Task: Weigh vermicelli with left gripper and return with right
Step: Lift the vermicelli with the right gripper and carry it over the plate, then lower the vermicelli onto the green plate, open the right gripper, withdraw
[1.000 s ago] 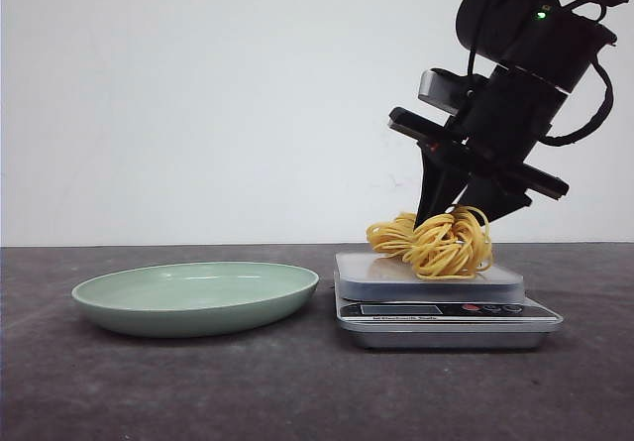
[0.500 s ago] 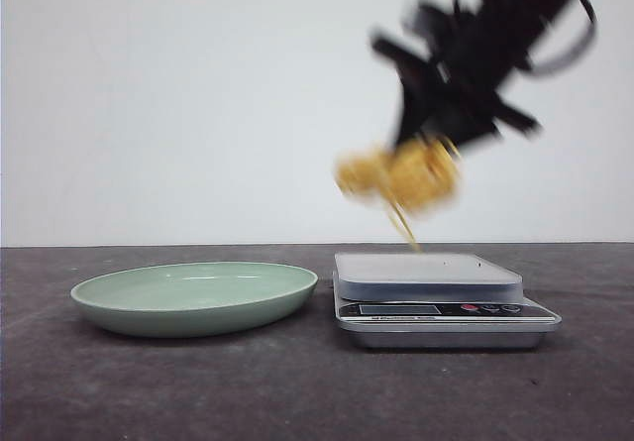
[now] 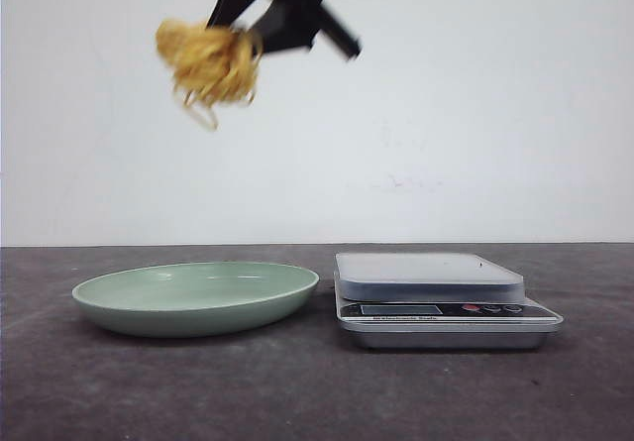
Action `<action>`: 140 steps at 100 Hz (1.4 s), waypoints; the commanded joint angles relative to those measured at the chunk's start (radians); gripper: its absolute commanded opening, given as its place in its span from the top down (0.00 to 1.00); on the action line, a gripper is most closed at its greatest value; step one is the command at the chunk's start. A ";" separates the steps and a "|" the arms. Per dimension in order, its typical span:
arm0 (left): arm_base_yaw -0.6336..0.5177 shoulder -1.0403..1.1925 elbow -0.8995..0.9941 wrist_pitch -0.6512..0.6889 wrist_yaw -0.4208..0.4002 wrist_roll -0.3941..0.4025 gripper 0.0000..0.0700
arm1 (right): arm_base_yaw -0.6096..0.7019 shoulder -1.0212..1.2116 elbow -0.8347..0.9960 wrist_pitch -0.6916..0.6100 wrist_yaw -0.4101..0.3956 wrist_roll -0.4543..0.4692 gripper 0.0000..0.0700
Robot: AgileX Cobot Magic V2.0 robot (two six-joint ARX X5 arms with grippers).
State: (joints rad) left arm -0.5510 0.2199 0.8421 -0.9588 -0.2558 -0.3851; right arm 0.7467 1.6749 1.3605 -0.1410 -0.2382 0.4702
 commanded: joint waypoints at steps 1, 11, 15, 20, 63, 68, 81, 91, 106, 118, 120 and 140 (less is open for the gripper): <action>-0.005 -0.002 0.013 0.010 0.001 -0.002 0.50 | 0.013 0.058 0.022 0.023 0.010 0.032 1.00; -0.005 -0.002 0.013 0.010 0.001 -0.002 0.50 | 0.019 0.126 0.022 0.032 0.012 0.059 1.00; -0.005 -0.002 0.013 0.010 0.001 -0.002 0.50 | 0.019 0.151 0.022 0.032 0.016 0.076 1.00; -0.005 -0.002 0.013 0.010 0.001 -0.002 0.50 | 0.021 0.185 0.022 0.037 0.023 0.098 1.00; -0.005 -0.002 0.013 0.010 -0.010 -0.002 0.50 | 0.037 0.328 0.022 0.028 0.110 0.240 1.00; -0.005 -0.002 0.013 0.010 -0.011 -0.002 0.50 | 0.040 0.328 0.022 0.026 0.113 0.241 1.00; -0.005 -0.002 0.013 0.010 -0.014 -0.002 0.50 | 0.053 0.328 0.022 0.039 0.142 0.253 0.97; -0.005 -0.002 0.013 0.010 -0.014 -0.002 0.50 | 0.055 0.328 0.022 0.051 0.142 0.253 0.73; -0.005 -0.002 0.013 0.009 -0.014 -0.001 0.50 | 0.054 0.321 0.022 0.061 0.142 0.248 0.56; -0.005 -0.002 0.013 0.010 -0.014 -0.001 0.50 | 0.035 0.264 0.022 0.087 0.142 0.183 0.56; -0.005 -0.002 0.013 0.010 -0.014 -0.001 0.50 | 0.032 0.249 0.022 0.090 0.142 0.165 0.56; -0.005 -0.002 0.013 0.011 -0.042 0.006 0.50 | -0.018 0.013 0.022 0.026 0.150 -0.081 0.56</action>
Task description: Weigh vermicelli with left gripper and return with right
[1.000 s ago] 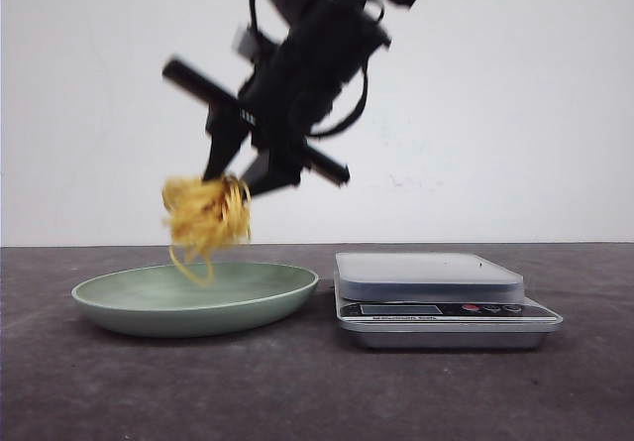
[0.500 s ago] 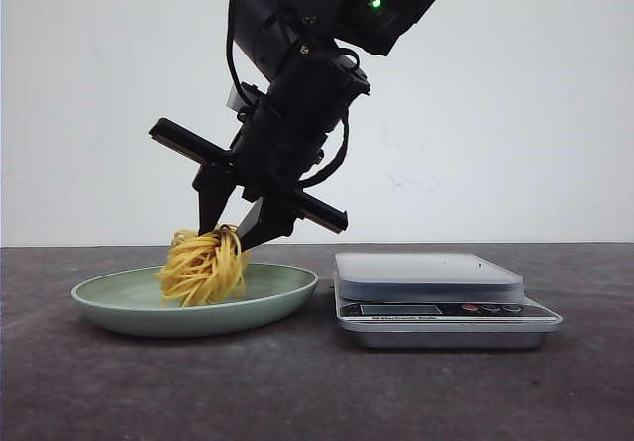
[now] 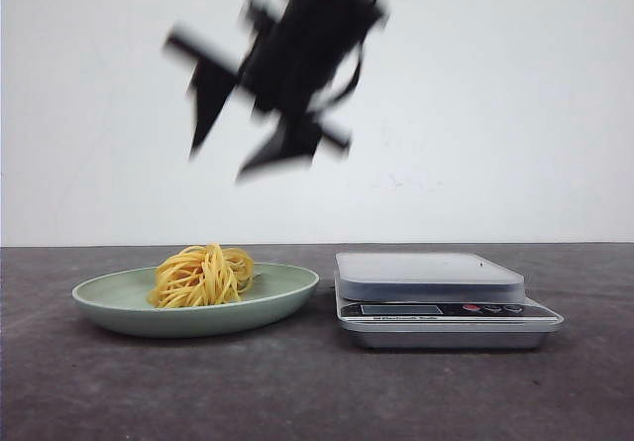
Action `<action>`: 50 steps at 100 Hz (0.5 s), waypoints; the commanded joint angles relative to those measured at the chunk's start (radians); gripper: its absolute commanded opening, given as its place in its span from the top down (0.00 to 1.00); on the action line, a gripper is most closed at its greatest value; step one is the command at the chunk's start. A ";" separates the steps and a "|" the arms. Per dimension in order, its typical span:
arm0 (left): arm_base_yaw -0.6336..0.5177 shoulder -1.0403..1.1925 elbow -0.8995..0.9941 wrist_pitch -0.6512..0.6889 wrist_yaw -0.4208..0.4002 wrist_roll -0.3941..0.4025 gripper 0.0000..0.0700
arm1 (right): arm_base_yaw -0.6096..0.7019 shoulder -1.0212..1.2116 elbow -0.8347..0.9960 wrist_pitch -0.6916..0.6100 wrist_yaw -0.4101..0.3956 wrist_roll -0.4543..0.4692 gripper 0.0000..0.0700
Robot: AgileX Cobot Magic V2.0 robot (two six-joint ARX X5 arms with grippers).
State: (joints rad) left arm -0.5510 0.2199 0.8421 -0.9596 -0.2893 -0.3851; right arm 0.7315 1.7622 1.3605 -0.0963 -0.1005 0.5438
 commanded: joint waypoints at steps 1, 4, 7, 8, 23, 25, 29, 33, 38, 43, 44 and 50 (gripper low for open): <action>-0.005 -0.002 0.013 0.013 -0.008 0.006 0.50 | -0.005 -0.090 0.022 -0.026 0.015 -0.169 0.56; -0.005 -0.002 0.013 0.014 -0.008 0.006 0.50 | -0.009 -0.136 0.022 -0.047 0.026 -0.215 0.56; -0.005 -0.002 0.013 0.014 -0.008 0.006 0.50 | -0.011 -0.184 0.022 -0.067 0.034 -0.263 0.56; -0.005 -0.002 0.013 0.014 -0.008 0.006 0.50 | -0.012 -0.200 0.022 -0.073 0.039 -0.280 0.56; -0.005 -0.002 0.013 0.015 -0.008 0.007 0.50 | -0.014 -0.457 0.022 -0.160 0.119 -0.489 0.56; -0.005 -0.002 0.013 0.015 -0.008 0.007 0.50 | -0.014 -0.492 0.022 -0.173 0.126 -0.501 0.56; -0.005 -0.002 0.013 0.015 -0.008 0.007 0.50 | -0.013 -0.562 0.022 -0.206 0.132 -0.517 0.56; -0.005 -0.002 0.013 0.015 -0.010 0.011 0.50 | -0.013 -0.627 0.022 -0.243 0.137 -0.520 0.56; -0.005 -0.002 0.013 0.015 -0.010 0.018 0.50 | -0.011 -0.706 0.022 -0.304 0.156 -0.524 0.56; -0.005 -0.002 0.013 0.017 -0.009 0.027 0.50 | -0.006 -0.780 0.022 -0.385 0.202 -0.549 0.56; -0.005 -0.002 0.013 0.018 -0.009 0.029 0.50 | -0.005 -0.794 0.021 -0.404 0.215 -0.554 0.56; -0.005 -0.002 0.013 0.023 -0.010 0.033 0.50 | 0.005 -0.874 0.019 -0.513 0.294 -0.580 0.56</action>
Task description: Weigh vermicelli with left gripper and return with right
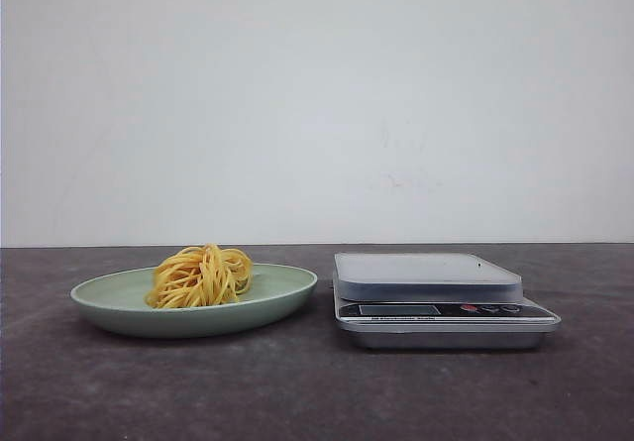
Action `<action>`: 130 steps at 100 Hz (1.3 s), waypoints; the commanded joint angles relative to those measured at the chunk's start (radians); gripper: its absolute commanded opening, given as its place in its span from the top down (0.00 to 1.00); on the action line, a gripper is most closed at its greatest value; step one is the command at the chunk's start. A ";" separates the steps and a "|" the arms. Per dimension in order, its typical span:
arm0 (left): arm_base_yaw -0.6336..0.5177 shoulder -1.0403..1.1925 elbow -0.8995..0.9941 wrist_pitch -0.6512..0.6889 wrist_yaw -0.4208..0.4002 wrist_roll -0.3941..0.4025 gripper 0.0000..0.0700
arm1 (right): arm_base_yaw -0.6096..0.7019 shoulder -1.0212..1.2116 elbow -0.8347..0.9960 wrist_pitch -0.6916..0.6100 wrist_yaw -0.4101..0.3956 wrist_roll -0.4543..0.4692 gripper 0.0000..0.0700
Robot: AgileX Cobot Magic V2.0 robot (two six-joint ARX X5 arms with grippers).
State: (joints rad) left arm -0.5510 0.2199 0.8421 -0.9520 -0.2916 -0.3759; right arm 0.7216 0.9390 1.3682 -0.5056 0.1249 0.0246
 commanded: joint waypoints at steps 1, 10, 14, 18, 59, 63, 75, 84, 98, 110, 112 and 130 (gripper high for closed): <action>-0.005 -0.002 0.013 0.016 -0.007 0.024 0.50 | 0.017 -0.063 0.012 -0.122 0.081 -0.063 0.56; -0.005 -0.002 0.013 0.037 -0.007 0.027 0.50 | 0.037 -0.168 0.006 -0.274 0.167 -0.063 0.56; -0.005 -0.002 0.013 0.050 -0.007 0.029 0.50 | 0.042 -0.209 0.000 -0.312 0.191 -0.056 0.56; -0.005 -0.002 0.013 0.065 -0.007 0.030 0.50 | 0.047 -0.254 -0.011 -0.341 0.215 -0.048 0.56; -0.005 0.002 0.013 0.137 -0.007 0.062 0.50 | 0.047 -0.674 -0.310 -0.409 0.295 0.111 0.56; -0.005 0.002 0.013 0.137 -0.007 0.061 0.50 | 0.047 -0.701 -0.351 -0.407 0.294 0.132 0.56; -0.005 0.002 0.013 0.138 -0.007 0.061 0.50 | 0.047 -0.739 -0.454 -0.389 0.278 0.187 0.56; -0.005 0.002 0.013 0.138 -0.007 0.061 0.50 | 0.047 -0.739 -0.508 -0.332 0.237 0.206 0.56; -0.005 0.002 0.013 0.138 -0.010 0.062 0.50 | 0.047 -0.738 -0.566 -0.211 0.178 0.216 0.56; -0.005 0.002 0.013 0.138 -0.026 0.062 0.52 | 0.048 -0.738 -0.579 -0.186 0.179 0.227 0.57; -0.005 0.002 0.013 0.138 -0.026 0.062 0.55 | 0.048 -0.738 -0.579 -0.186 0.179 0.227 0.60; -0.005 0.002 0.013 0.141 -0.026 0.085 1.00 | 0.048 -0.738 -0.579 -0.199 0.178 0.219 0.99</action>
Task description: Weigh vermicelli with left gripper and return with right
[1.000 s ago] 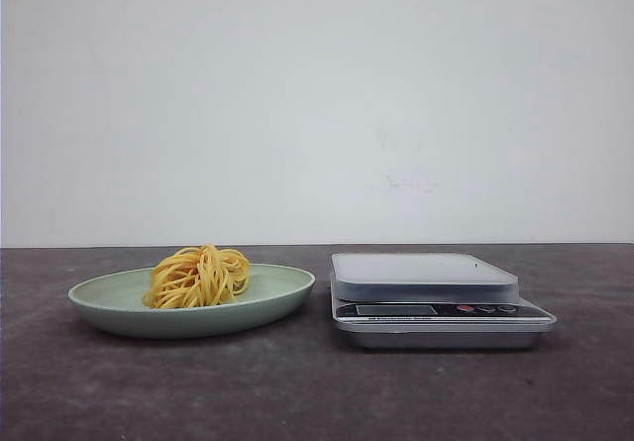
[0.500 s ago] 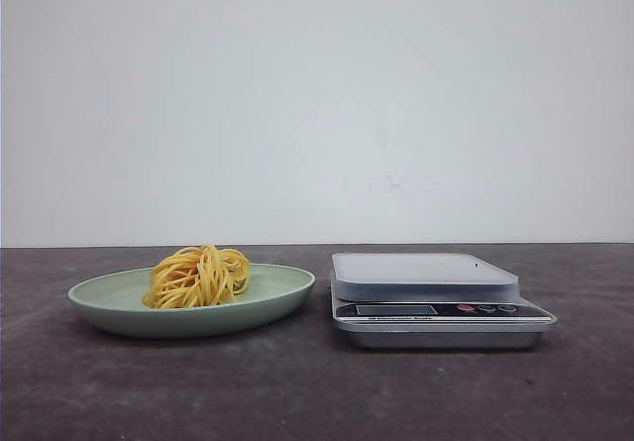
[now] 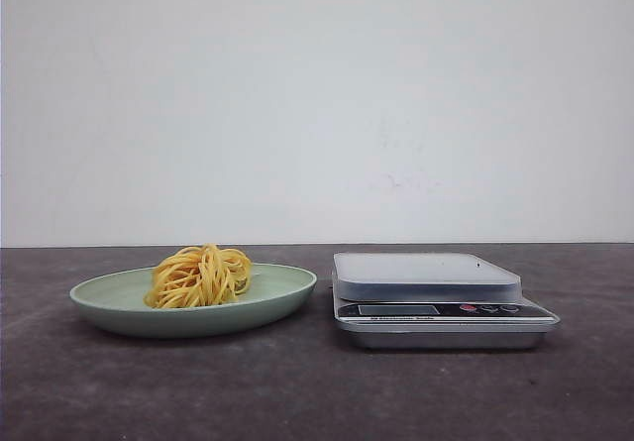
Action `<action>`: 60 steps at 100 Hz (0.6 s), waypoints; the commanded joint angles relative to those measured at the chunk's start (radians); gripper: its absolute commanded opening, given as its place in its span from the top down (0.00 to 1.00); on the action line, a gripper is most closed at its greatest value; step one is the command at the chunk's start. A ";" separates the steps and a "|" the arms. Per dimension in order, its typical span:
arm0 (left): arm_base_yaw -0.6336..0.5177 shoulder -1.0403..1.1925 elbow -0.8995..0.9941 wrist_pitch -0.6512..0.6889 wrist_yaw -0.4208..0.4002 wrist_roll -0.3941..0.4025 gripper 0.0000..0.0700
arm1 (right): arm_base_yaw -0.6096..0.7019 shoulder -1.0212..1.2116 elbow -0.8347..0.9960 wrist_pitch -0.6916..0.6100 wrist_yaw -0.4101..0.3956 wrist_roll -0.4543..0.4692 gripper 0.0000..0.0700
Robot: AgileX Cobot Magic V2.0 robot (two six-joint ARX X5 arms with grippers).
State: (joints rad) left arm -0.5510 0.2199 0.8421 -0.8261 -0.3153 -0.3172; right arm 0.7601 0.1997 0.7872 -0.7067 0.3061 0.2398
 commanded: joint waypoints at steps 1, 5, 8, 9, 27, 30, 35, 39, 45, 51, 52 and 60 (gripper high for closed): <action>-0.005 0.002 0.013 0.015 -0.003 0.026 1.00 | 0.010 0.001 0.002 0.002 -0.003 0.004 0.99; -0.005 0.002 0.013 0.016 -0.002 0.026 1.00 | 0.010 0.001 0.002 0.000 -0.003 0.004 0.99; -0.005 0.002 0.013 0.018 -0.002 0.026 1.00 | 0.010 0.001 0.002 0.000 -0.003 0.008 0.99; -0.005 0.002 0.013 0.018 -0.002 0.026 1.00 | 0.010 0.001 0.002 0.000 -0.003 0.010 0.99; -0.005 0.002 0.013 0.018 0.000 0.011 0.99 | 0.010 0.001 0.002 0.000 -0.044 0.022 0.99; -0.005 0.002 0.013 0.018 0.001 0.011 0.99 | 0.010 0.001 0.002 0.003 -0.044 0.022 0.99; -0.005 0.001 0.013 0.018 0.001 0.011 0.99 | 0.010 0.001 0.002 0.008 -0.043 0.022 0.99; -0.005 0.001 0.013 0.018 0.000 0.011 0.99 | 0.010 0.001 0.002 0.011 -0.043 0.022 0.99; -0.005 0.001 0.013 0.018 0.001 0.011 0.99 | 0.010 0.001 0.002 0.016 -0.043 0.022 0.99; -0.005 0.001 0.013 0.018 0.001 0.011 0.99 | 0.010 0.001 0.002 0.019 -0.044 0.022 0.99; -0.005 0.001 0.013 0.018 0.001 0.011 0.99 | 0.010 0.001 0.002 0.019 -0.044 0.022 0.99; -0.005 0.001 0.013 0.018 0.001 0.011 0.99 | 0.010 0.001 0.002 0.019 -0.044 0.022 0.99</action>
State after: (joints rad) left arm -0.5510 0.2199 0.8421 -0.8185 -0.3149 -0.3069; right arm 0.7605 0.1997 0.7864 -0.6998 0.2634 0.2501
